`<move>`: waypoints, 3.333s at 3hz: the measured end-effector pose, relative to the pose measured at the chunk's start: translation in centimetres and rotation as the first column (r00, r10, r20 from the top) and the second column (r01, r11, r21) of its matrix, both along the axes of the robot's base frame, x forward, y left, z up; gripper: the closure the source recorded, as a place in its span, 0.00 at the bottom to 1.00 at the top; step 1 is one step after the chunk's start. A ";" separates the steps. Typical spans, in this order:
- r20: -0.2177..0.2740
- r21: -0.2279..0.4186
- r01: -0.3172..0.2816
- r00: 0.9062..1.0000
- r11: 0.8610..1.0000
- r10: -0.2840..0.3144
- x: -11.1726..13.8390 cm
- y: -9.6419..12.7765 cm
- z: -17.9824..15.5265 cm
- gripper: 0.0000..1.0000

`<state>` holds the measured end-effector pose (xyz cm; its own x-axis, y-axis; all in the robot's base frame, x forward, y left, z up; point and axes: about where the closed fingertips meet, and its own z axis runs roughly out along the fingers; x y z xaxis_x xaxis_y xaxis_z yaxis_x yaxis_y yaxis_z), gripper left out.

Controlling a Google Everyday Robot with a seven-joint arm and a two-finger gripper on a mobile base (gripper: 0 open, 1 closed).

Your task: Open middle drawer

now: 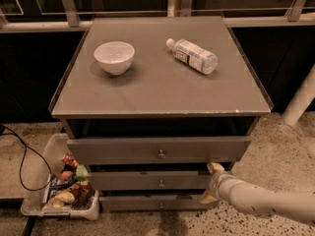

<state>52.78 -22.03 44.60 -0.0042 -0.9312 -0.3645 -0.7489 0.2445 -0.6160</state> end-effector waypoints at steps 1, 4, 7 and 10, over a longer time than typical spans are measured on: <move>-0.002 -0.007 -0.005 1.000 1.000 0.005 0.3 -0.2 -1.6 0.00; -0.016 0.093 -0.080 0.997 0.992 0.082 0.8 -0.2 -4.3 0.00; 0.048 0.202 -0.099 0.995 0.974 0.091 3.4 -1.9 -0.6 0.00; -0.071 0.055 -0.119 0.990 0.991 0.122 1.4 0.0 -6.5 0.00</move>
Offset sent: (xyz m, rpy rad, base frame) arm 0.0027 -0.0083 -0.0394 -0.0243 0.0241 0.0185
